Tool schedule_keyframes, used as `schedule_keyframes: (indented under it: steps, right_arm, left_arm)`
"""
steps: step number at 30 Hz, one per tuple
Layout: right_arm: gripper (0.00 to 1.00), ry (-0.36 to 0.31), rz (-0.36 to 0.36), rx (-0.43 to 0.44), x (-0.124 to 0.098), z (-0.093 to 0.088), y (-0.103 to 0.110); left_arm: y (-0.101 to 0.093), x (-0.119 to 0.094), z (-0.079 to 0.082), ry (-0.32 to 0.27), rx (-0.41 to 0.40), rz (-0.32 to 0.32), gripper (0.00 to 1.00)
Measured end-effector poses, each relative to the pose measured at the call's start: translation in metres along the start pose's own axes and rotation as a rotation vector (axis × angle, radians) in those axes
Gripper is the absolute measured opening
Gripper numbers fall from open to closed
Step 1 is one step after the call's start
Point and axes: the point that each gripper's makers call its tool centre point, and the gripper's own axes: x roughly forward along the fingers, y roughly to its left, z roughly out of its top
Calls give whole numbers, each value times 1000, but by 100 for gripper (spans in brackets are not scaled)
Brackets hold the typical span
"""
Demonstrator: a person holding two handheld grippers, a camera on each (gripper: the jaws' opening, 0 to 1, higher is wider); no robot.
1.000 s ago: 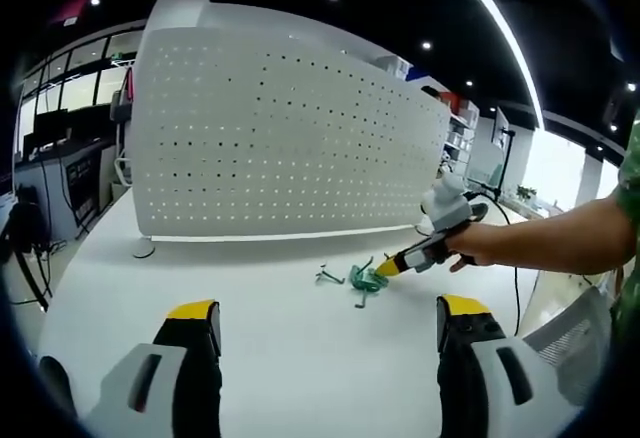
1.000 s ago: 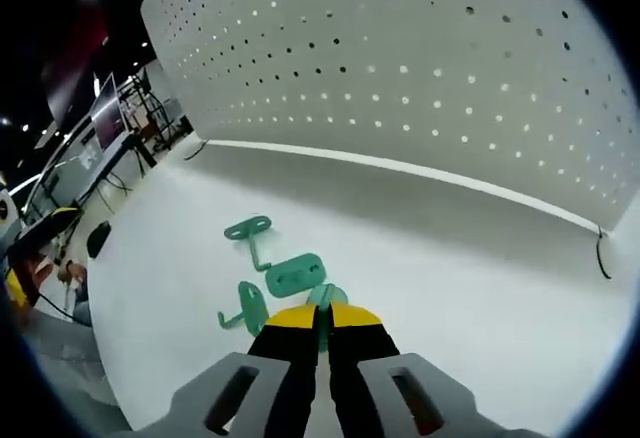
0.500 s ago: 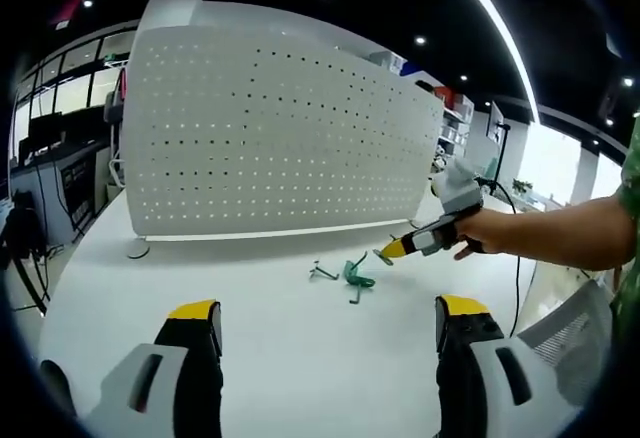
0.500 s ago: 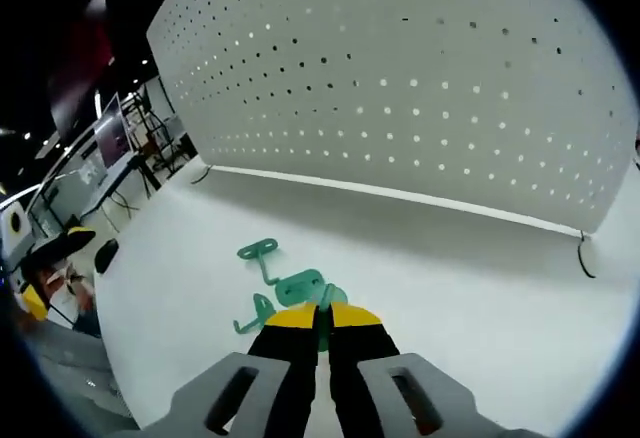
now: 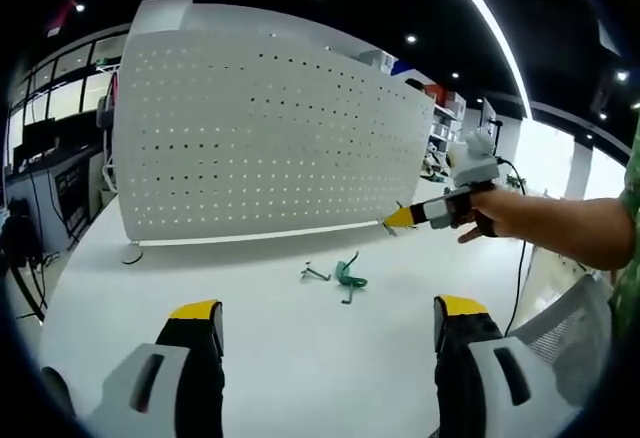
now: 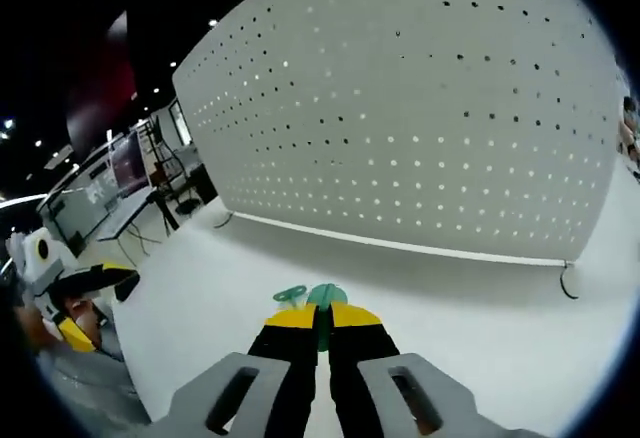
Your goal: Insert the hook assembly into the mounting plate slot until the hook locks in place.
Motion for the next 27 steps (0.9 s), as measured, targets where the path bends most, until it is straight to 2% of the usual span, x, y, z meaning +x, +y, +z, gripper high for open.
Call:
schedule_keyframes:
  steps: [10,17,23,27]
  right_arm:
    - [1,-152,46,17,-35,38,29]
    - [1,-227,85,16,-57,55,51]
    - [1,-270,118,4,-70,65,68]
    - [1,-295,144,-4,-76,71,81]
  left_arm:
    - [-4,0,2,-8,5,-13,88]
    - [-7,-3,7,-28,2,-20,86]
    - [-19,-4,18,-48,27,-49,82]
    - [-28,-6,35,-75,63,-70,79]
